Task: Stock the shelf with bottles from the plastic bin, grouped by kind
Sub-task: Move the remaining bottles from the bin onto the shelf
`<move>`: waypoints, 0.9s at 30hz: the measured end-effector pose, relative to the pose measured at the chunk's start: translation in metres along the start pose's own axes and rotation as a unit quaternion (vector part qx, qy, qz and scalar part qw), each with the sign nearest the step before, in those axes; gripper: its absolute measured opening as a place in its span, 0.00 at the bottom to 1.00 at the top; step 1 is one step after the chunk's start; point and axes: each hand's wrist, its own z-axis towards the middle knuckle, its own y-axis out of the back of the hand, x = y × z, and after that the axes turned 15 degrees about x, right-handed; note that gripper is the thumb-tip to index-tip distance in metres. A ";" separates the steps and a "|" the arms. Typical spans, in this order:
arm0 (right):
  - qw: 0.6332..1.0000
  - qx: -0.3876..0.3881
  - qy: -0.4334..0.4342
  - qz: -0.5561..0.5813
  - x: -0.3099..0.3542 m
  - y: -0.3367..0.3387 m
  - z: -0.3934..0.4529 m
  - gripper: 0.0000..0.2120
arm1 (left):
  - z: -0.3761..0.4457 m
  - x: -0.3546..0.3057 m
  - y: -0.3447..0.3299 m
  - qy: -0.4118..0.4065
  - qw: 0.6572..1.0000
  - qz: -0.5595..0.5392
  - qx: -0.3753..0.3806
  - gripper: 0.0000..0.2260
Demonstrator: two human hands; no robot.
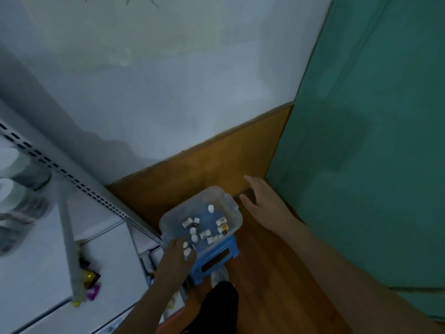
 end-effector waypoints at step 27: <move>0.858 0.474 -0.007 -0.198 -0.182 -0.230 0.249 0.20 | 0.243 0.131 -0.081 0.327 0.928 -0.172 0.057 0.29</move>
